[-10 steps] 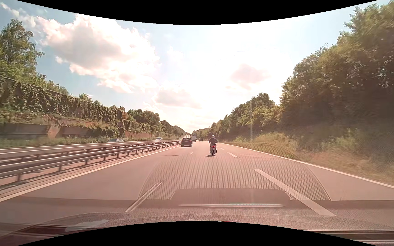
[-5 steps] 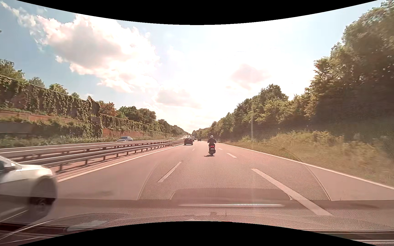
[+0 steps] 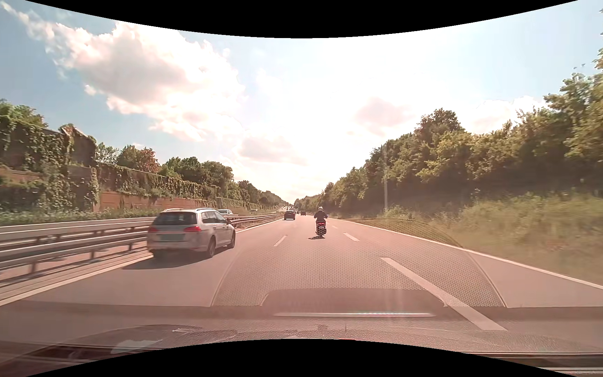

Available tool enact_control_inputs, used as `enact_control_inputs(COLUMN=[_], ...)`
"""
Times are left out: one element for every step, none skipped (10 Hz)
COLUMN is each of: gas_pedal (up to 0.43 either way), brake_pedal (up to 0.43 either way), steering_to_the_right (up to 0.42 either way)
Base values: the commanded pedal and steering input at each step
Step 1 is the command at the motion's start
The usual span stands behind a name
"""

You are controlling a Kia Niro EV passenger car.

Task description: Follow the waypoints while adhering to traffic rules and regulations

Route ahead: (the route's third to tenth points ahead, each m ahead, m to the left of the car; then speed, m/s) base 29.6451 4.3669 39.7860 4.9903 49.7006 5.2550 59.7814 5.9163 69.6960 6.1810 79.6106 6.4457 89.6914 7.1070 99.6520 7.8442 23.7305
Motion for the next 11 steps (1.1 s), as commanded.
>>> enact_control_inputs(gas_pedal=[0.24, 0.24, 0.24, 0.24, 0.24, 0.24, 0.24, 0.24, 0.24, 0.24, 0.24], brake_pedal=[0.012, 0.012, 0.012, 0.012, 0.012, 0.012, 0.012, 0.012, 0.006, 0.012, 0.012], steering_to_the_right=[-0.001, -0.001, -0.002, -0.003, -0.004, -0.004, -0.004, -0.004, -0.004, -0.004, -0.004])
